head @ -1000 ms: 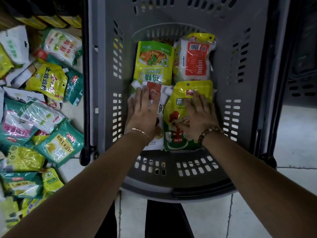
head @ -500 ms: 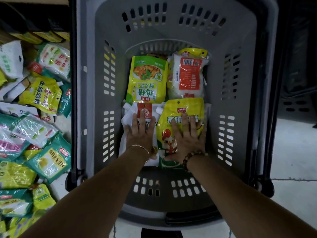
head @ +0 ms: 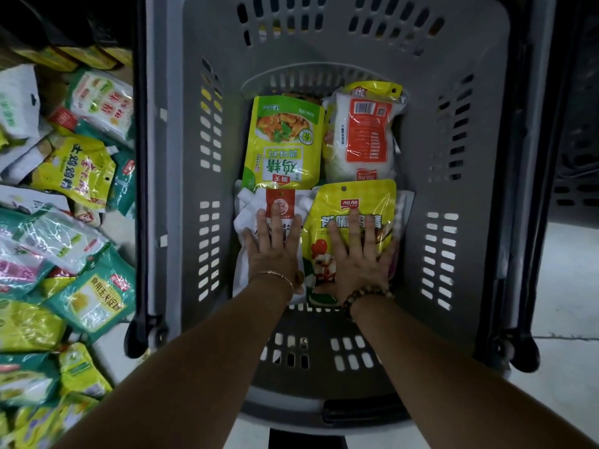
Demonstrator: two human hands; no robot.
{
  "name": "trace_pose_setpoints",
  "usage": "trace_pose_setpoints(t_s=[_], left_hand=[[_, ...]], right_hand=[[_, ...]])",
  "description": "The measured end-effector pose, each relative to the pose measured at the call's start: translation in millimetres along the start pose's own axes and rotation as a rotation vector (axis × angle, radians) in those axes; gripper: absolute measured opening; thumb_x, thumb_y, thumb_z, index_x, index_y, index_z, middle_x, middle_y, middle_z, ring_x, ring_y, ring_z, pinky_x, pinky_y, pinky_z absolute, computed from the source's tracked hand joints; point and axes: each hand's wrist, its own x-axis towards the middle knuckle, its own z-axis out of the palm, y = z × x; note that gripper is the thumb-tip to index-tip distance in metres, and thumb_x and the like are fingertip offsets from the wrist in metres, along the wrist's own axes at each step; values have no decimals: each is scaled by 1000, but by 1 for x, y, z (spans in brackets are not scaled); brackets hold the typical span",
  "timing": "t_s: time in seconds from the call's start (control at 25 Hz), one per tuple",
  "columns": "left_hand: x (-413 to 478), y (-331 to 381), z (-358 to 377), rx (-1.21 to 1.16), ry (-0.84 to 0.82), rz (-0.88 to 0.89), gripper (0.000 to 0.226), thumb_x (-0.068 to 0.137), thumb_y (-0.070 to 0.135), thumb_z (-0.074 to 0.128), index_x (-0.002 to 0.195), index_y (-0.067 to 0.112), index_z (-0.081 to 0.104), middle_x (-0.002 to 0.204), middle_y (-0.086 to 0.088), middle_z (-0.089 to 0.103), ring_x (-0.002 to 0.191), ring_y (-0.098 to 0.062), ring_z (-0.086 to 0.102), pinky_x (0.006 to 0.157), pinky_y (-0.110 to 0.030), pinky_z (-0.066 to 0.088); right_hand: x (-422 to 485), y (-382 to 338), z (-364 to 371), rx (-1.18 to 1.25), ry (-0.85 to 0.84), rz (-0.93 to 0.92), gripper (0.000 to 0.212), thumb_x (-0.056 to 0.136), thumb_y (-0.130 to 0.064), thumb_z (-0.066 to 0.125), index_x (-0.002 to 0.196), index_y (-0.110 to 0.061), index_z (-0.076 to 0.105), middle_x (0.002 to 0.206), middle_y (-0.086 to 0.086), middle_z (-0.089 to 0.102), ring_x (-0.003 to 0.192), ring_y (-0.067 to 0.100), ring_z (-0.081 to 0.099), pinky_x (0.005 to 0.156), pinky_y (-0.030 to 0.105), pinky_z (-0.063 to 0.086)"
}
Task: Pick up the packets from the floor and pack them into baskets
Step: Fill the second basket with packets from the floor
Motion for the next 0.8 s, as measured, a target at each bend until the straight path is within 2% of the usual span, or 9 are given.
trace_pose_setpoints(t_s=[0.08, 0.12, 0.2, 0.32, 0.36, 0.44, 0.52, 0.68, 0.8], left_hand=[[-2, -5, -9, -33, 5, 43, 120, 71, 59, 67, 147, 17, -16, 153, -26, -13, 141, -47, -6, 109, -63, 10], [-2, -8, -16, -36, 81, 66, 114, 65, 56, 74, 150, 18, 9, 153, -29, 8, 139, -48, 14, 105, -62, 24], [-11, -18, -32, -24, 202, 99, 90, 57, 45, 81, 136, 16, 49, 139, -26, 44, 124, -44, 46, 93, -56, 44], [-30, -31, -60, -208, 197, 130, 80, 83, 27, 64, 149, 14, 20, 154, -19, 18, 140, -37, 24, 112, -49, 22], [-41, -34, -73, -301, 254, 126, 78, 82, 23, 65, 148, 12, 24, 152, -18, 24, 138, -36, 29, 110, -47, 27], [-64, -45, -95, -459, 511, 165, 63, 70, 21, 70, 131, 11, 53, 134, -16, 53, 114, -34, 57, 89, -42, 49], [-84, -64, -109, -572, 636, 209, 51, 68, 22, 60, 118, 13, 62, 122, -11, 62, 99, -32, 64, 78, -37, 54], [-121, -116, -128, -782, 754, 123, 47, 73, 22, 51, 118, 11, 60, 122, -16, 60, 101, -35, 62, 84, -41, 54], [-148, -171, -116, -890, 745, -59, 47, 75, 22, 55, 120, 10, 59, 126, -14, 57, 108, -34, 59, 86, -39, 51]], right_hand=[[-5, -2, -5, 9, 11, 3, 129, 68, -74, 59, 124, -30, -49, 126, 7, -61, 123, 32, -48, 99, 64, -19], [-7, -2, -9, 13, 25, -1, 123, 72, -73, 57, 133, -30, -41, 132, 6, -56, 130, 32, -42, 102, 62, -18], [-15, -2, -23, 6, 67, -23, 100, 82, -65, 50, 147, -29, -17, 151, 6, -33, 142, 30, -22, 108, 59, -12], [-27, -9, -50, 17, 189, -46, 78, 88, -56, 48, 150, -26, 10, 158, 3, 8, 145, 23, 7, 115, 54, -2], [-31, -13, -59, 29, 234, -52, 75, 88, -53, 48, 149, -26, 14, 157, 2, 14, 144, 22, 12, 117, 52, 0], [-39, -27, -79, 93, 351, -76, 71, 89, -47, 52, 149, -24, 21, 155, 4, 22, 142, 23, 21, 117, 49, 2], [-48, -49, -100, 178, 507, -133, 68, 86, -40, 60, 145, -17, 34, 149, 10, 35, 136, 28, 34, 115, 51, 9], [-71, -105, -134, 305, 780, -290, 58, 77, -34, 57, 129, -8, 53, 128, 16, 57, 114, 36, 55, 99, 51, 41], [-92, -164, -151, 516, 807, -426, 49, 82, -22, 58, 127, -6, 55, 121, 15, 61, 110, 34, 59, 89, 37, 46]])
